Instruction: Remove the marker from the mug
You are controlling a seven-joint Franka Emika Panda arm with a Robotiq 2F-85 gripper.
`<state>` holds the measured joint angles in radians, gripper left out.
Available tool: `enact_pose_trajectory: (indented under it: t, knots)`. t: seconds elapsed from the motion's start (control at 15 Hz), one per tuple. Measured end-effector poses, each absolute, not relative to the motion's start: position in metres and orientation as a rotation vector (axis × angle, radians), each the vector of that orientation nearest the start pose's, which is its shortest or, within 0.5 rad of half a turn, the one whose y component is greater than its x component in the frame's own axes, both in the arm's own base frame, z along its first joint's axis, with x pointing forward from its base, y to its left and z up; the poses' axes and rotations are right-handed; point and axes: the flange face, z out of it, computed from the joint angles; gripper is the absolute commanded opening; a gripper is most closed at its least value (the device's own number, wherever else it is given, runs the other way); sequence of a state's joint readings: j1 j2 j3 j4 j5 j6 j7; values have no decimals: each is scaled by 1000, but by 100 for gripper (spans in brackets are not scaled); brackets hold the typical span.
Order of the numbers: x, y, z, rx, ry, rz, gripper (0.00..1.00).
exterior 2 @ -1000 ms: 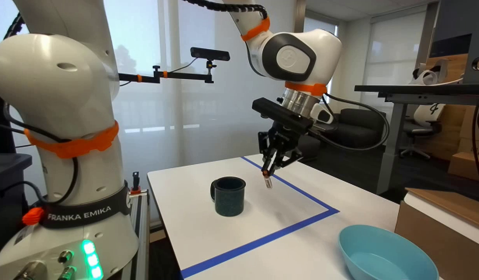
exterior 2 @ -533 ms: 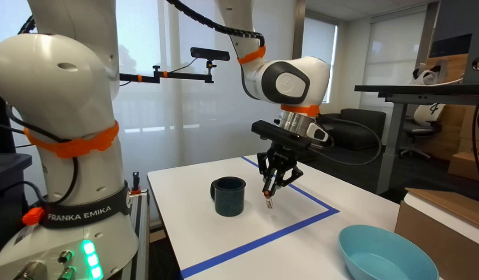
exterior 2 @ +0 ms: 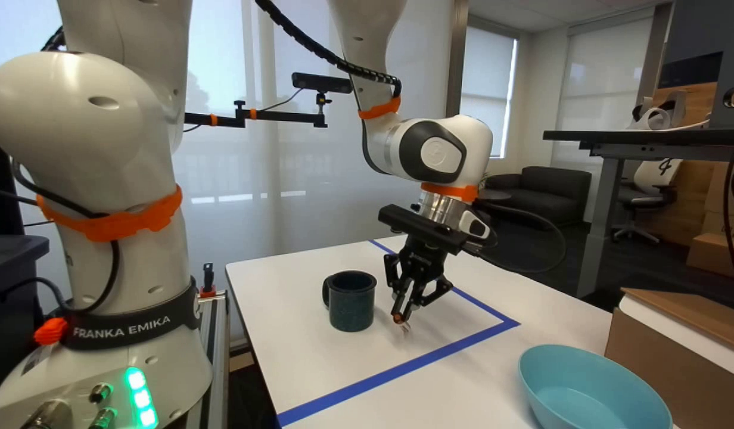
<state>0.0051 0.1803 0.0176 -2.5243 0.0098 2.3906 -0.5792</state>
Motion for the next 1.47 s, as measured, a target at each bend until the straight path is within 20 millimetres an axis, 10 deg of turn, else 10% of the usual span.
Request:
enact_pose_trajectory:
  t: [1.0, 1.07, 1.47]
  knots:
    - [425, 14, 159, -2877, -876, 547, 4]
    - [426, 15, 158, -2876, -876, 550, 43]
    - [428, 20, 155, -2872, -885, 554, 80]
